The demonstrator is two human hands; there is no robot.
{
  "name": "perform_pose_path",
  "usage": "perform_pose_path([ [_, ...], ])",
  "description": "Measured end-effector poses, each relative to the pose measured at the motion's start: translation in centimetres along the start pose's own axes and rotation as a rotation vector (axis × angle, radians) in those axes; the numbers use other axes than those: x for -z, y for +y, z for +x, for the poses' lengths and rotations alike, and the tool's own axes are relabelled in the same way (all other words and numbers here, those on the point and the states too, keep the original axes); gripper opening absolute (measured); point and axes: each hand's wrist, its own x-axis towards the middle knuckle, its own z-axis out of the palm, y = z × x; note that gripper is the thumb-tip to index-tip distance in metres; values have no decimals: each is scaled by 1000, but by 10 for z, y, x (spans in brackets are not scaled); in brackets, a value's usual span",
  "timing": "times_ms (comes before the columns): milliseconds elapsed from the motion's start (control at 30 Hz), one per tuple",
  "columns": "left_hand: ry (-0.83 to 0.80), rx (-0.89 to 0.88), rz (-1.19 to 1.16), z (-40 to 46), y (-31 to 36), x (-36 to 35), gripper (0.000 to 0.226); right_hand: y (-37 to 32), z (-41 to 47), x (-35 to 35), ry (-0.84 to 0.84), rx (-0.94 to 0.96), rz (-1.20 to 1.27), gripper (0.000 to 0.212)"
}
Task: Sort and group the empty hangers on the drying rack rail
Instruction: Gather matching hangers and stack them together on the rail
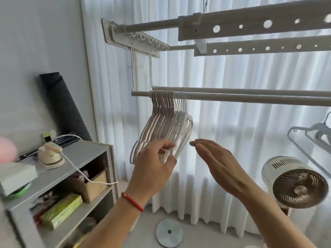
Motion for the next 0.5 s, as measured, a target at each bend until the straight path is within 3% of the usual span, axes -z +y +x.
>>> perform_pose_path([
  [133,-14,126,-118,-60,23,-20,29,-3,-53,17,-34,-105,151,54],
  [233,-16,212,-205,-93,38,-35,26,-8,-88,19,-35,-127,229,39],
  [500,-6,318,-397,-136,64,-69,20,-15,-139,11,33,-190,317,21],
])
